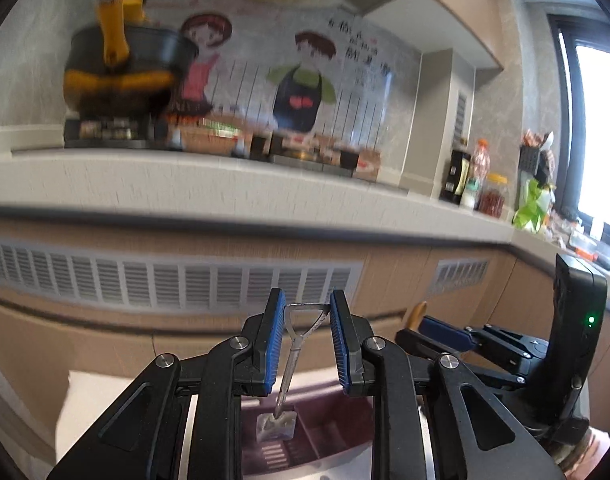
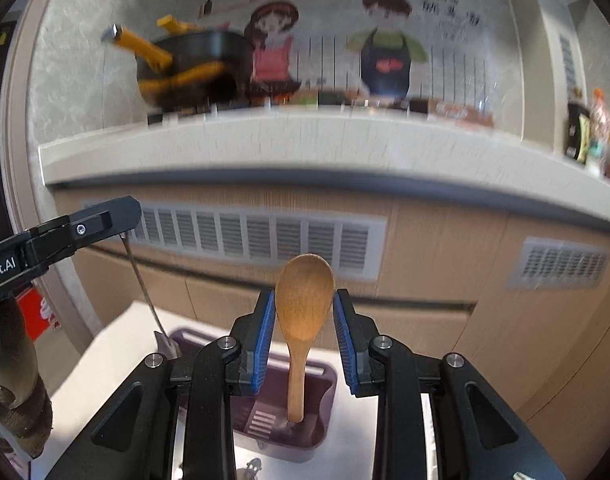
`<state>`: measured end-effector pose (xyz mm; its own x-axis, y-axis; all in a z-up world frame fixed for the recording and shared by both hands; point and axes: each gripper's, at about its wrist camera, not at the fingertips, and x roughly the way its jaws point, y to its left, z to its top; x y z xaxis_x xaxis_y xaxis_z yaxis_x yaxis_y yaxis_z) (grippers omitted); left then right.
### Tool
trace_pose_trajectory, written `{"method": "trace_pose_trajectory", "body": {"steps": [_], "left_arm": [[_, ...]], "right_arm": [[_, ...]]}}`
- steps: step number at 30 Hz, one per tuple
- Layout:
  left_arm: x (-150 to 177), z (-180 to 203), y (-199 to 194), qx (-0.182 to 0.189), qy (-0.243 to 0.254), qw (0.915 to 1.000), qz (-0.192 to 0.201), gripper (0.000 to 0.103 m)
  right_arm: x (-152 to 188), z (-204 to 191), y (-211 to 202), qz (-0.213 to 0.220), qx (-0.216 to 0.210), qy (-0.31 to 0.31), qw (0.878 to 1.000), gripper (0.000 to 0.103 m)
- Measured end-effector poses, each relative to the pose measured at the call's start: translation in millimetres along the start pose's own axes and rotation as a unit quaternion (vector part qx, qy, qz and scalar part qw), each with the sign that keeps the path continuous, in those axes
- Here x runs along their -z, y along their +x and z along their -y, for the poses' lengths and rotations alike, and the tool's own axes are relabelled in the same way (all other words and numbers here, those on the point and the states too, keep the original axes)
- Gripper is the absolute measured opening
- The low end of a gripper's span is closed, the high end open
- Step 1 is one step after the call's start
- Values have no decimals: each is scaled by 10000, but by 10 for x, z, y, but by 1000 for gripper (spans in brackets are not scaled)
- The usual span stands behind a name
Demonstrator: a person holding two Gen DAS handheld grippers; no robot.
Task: Organize utensils
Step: 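Lower the spatula and paddle into the maroon caddy and open both grippers, then grasp the white plastic spoon with the right gripper while the left grasps a metal spoon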
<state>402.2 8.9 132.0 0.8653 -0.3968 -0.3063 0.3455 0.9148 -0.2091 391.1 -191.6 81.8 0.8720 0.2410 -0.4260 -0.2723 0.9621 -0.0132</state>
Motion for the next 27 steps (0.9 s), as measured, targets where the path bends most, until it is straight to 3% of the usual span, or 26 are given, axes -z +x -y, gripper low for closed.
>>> {"method": "trace_pose_trajectory", "body": {"steps": [13,15,17,20,24,27], "left_arm": [[754,-198,539,-119,-289,9945,-996,25],[804,-224,557,-113,-380,9931,-1102,27],[795,-242,530,-140,-461,9924,-1132,45],[754,-251,371,-273,-478,9935,-998,55],[723,-246,109,-519,-513,9934,-890,61],[806,-264,-108,-697,-559,9921,-885,66]], "right_arm": [[539,-105,539,-856,-135,-57,9962,29],[575,-119,543,-915,-95,-89,9957,44],[588,-123,481,-814,29,-91,9966,54],[565,-104,311,-629,105,-98,9979,59],[597,-136,-8,-468,182,-136,9986,76],[677,-163,-169,-505,169,-212,9984,81]]}}
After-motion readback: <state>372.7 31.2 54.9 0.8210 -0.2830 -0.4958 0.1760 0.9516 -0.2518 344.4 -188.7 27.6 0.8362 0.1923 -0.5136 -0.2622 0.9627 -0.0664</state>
